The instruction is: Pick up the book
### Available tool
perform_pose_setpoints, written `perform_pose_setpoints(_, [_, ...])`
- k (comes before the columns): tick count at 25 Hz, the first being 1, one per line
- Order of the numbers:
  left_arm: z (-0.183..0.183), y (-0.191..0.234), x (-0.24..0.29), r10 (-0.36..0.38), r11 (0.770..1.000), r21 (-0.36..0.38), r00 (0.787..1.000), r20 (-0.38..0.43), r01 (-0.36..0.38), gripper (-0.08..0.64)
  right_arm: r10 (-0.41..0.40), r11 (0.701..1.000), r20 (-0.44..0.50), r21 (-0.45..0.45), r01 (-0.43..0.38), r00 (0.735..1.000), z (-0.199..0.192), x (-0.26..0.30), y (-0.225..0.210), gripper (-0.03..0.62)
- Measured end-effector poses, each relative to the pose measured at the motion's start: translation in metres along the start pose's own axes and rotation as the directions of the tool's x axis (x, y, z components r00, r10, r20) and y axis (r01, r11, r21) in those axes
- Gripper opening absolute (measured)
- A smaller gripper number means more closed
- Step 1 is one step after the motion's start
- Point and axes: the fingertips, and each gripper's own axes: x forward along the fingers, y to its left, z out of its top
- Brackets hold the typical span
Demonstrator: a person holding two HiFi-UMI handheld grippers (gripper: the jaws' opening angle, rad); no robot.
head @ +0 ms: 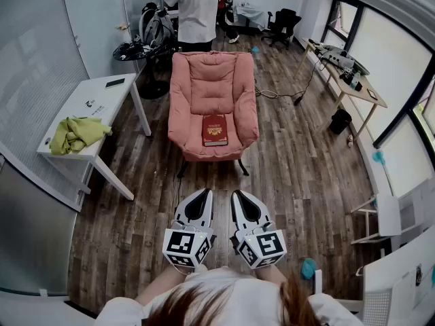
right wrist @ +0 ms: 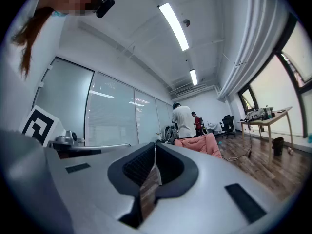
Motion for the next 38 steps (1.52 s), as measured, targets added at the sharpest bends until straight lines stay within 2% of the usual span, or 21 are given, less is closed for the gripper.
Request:
perform_pose_setpoints(13, [-0.002, 0.013, 0.002, -0.015, 1.000, -0.008, 1.000, -0.009, 0.014, 0.006, -0.010, 1.000, -0.010, 0.002, 0.010, 1.000, -0.005, 0.013, 0.008, 0.031])
perform_pose_setpoints(20, [-0.002, 0.028, 0.003, -0.023, 1.000, -0.012, 1.000, -0.013, 0.023, 0.006, -0.022, 1.000, 0.019, 0.015, 0.021, 1.000, -0.004, 0.024, 0.014, 0.031])
perform_pose_setpoints(28, [-0.021, 0.048, 0.004, -0.045, 0.998, -0.036, 0.998, -0.045, 0.044, 0.006, -0.049, 0.998, 0.012, 0.040, 0.048, 0.999, -0.021, 0.034, 0.025, 0.031])
perform_pose_setpoints(38, [-0.027, 0.076, 0.057, -0.044, 0.998, -0.041, 0.997, -0.058, 0.042, 0.006, -0.055, 0.996, 0.000, 0.067, 0.055, 0.999, -0.033, 0.086, -0.012, 0.031])
